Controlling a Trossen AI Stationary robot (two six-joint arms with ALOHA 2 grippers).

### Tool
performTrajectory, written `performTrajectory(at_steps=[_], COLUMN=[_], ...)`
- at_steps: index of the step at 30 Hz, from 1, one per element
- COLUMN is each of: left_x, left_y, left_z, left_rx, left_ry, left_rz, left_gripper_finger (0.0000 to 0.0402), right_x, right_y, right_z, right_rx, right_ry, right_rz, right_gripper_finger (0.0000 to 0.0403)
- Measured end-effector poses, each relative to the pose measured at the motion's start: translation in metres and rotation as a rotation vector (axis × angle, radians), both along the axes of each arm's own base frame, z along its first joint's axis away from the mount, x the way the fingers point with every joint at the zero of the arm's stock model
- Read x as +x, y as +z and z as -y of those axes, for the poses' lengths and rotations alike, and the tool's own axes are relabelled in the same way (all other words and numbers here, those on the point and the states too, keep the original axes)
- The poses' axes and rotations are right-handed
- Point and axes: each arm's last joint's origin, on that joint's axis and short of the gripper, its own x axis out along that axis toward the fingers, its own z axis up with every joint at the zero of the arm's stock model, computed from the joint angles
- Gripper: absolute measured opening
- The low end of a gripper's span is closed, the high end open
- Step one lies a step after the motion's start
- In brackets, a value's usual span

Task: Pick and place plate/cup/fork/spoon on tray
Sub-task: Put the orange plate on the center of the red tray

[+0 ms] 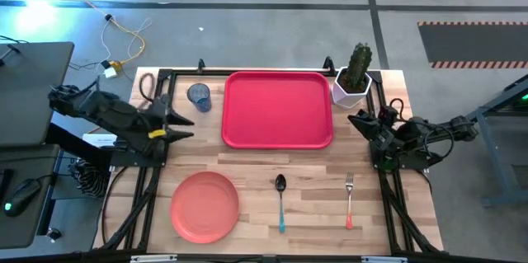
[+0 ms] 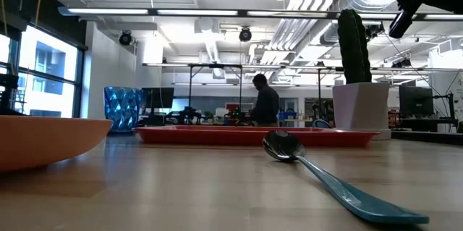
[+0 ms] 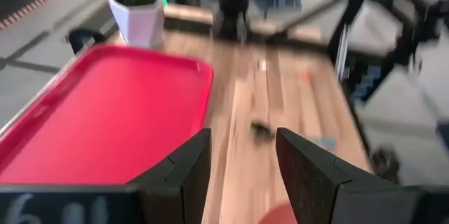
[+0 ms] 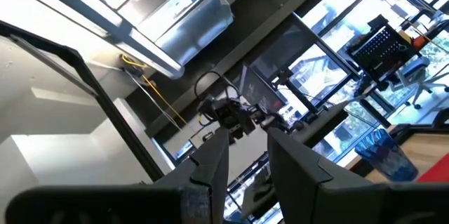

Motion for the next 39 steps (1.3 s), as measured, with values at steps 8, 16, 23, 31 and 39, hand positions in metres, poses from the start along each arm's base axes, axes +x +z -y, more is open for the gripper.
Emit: performTrajectory(at_steps=[8,16,23,31,39], left_x=[0.021,0.047,0.074,0.104,0.125], left_y=[-0.024,-0.041,-0.063,-0.097,-0.128], left_z=[0.011,0.025,0.037,0.052,0.062], left_rx=[0.072,0.074,0.112,0.189,0.234], left_ry=[-0.063,-0.092,-0.097,-0.179,-0.258], left_rz=[-0.272,-0.416,-0.551,-0.736,-0.882], left_gripper_finger=[0.0149,0.0149,0.0149,0.0149,0.0149], right_x=[0.001,0.002,0.002,0.003,0.004], right_y=[-0.002,-0.003,-0.004,-0.005,-0.007], right_z=[0.000,0.000,-0.001,-0.001,-0.001], right_rx=[-0.003,-0.006,-0.008,-0.010,0.028], right_ry=[0.001,-0.001,0.000,0.000,0.024], right_rz=[-0.024,-0.040,-0.052,-0.059,-0.072], right_gripper_finger=[0.0091,0.0091,0.0091,0.0091,0.0091])
